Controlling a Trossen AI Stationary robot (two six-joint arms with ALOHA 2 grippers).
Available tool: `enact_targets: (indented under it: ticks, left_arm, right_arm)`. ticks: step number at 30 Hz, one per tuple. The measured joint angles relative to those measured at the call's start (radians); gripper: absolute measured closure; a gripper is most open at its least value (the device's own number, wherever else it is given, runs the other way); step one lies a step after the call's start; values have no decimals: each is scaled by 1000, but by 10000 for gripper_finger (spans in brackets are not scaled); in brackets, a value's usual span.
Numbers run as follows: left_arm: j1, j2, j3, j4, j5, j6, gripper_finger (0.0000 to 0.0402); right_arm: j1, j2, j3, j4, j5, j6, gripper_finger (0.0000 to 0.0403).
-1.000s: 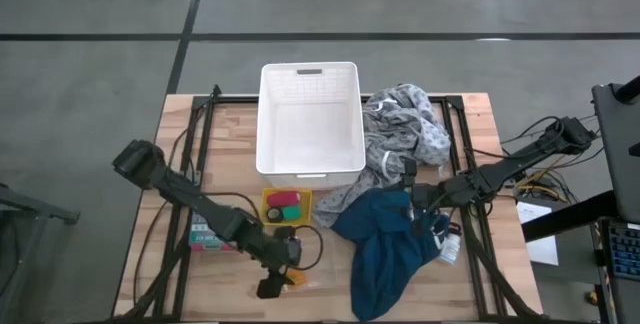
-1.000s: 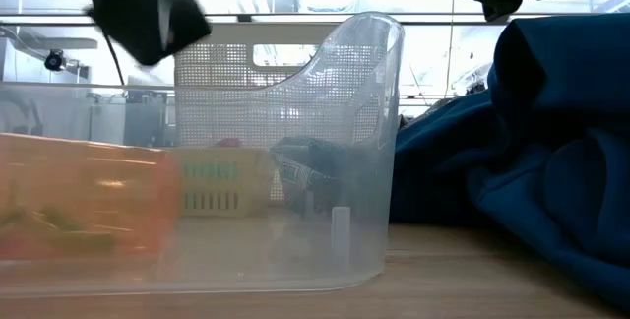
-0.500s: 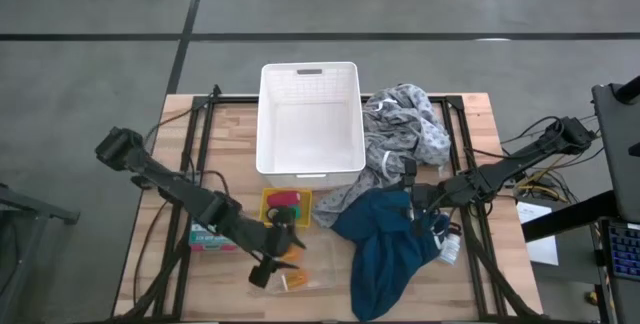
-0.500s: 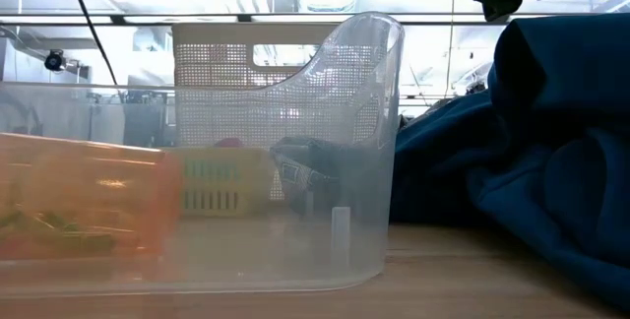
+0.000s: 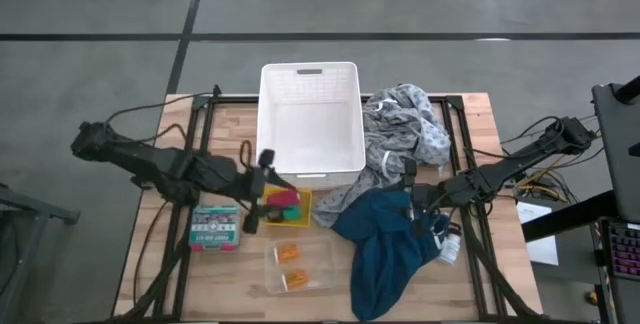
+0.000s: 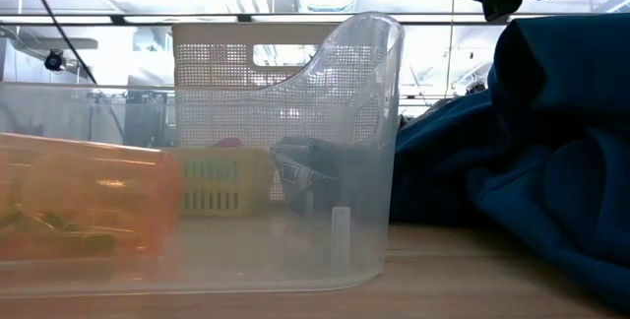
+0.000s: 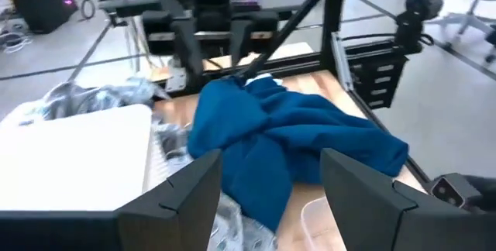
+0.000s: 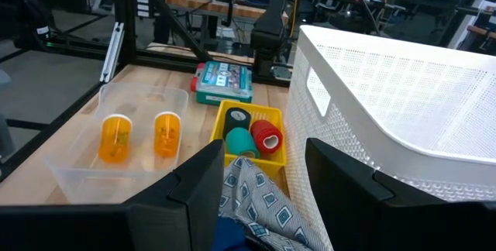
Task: Pick & Place Medicine items
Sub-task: Put the white medicine bottle into the transparent bin
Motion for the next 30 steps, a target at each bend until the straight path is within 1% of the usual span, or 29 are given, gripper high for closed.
enact_targets:
  ticks: [4,12,16,19,22,26,30]
  left_arm:
    - [13,-100,-76,-3,-4,-17,176]
    - [10,-324,-239,44,2,-13,176]
    - [10,-420,-308,81,62,47,176]
    - [10,-480,-340,106,76,75,176]
    - [10,-513,-370,125,73,101,176]
    - [11,-522,-385,200,53,135,176]
    - [12,-520,-388,194,51,137,176]
  right_arm:
    - [0,0,0,0,0,0,222]
    - [0,0,0,0,0,0,224]
    - [0,0,0,0,0,0,223]
    - [0,0,0,0,0,0,225]
    - [0,0,0,0,0,0,225]
    - [0,0,0,0,0,0,222]
    - [0,0,0,0,0,0,225]
